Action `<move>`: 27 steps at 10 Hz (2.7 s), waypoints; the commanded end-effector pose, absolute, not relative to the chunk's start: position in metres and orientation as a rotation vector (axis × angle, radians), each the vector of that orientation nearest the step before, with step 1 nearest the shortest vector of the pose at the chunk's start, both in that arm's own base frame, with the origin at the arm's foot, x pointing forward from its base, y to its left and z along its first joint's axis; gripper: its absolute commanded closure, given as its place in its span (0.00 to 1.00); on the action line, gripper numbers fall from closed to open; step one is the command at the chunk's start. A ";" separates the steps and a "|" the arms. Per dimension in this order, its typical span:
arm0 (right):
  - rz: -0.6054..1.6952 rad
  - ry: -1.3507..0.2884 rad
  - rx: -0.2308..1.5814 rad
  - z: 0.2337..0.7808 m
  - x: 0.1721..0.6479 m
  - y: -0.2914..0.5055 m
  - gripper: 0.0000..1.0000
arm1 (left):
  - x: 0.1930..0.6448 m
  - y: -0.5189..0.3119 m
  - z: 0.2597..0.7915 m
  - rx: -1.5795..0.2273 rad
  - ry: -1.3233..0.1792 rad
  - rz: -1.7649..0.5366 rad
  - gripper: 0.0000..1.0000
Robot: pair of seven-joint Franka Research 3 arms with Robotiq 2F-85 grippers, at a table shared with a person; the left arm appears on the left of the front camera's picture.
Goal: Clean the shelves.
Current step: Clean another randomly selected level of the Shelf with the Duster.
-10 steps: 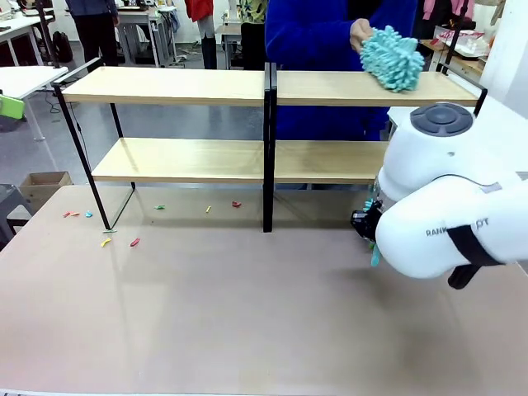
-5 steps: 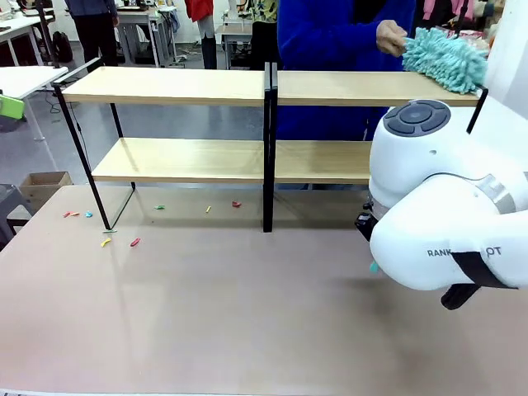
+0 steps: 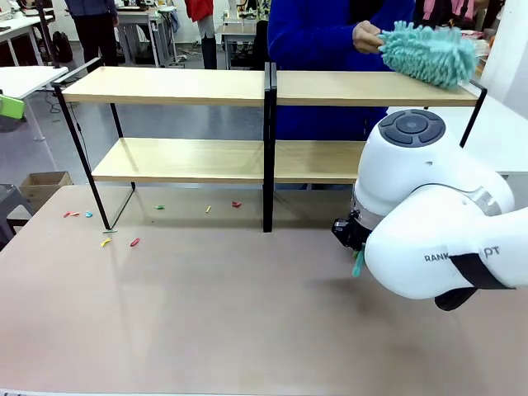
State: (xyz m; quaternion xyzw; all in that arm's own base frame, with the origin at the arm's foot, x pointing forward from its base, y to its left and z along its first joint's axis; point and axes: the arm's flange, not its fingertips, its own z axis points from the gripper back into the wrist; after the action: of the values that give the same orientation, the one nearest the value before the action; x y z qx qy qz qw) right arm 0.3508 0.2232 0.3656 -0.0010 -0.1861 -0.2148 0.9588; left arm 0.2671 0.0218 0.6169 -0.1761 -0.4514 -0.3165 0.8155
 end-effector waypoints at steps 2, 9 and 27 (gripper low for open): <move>-0.263 -0.222 0.118 0.378 0.298 0.164 0.87 | 0.268 0.023 0.617 -0.390 -0.970 -0.686 0.00; 0.171 0.229 0.332 0.465 0.190 -0.032 0.87 | 0.268 0.023 0.617 -0.390 -0.970 -0.686 0.00; 0.744 -0.675 0.722 0.709 0.095 -0.198 0.87 | 0.268 0.023 0.617 -0.390 -0.970 -0.686 0.00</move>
State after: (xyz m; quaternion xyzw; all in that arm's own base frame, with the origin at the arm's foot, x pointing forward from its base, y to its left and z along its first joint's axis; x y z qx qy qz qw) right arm 0.1034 -0.2007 0.7090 0.3218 -0.2459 0.3521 0.8438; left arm 0.2669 0.0219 0.6171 -0.1758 -0.4518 -0.3164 0.8154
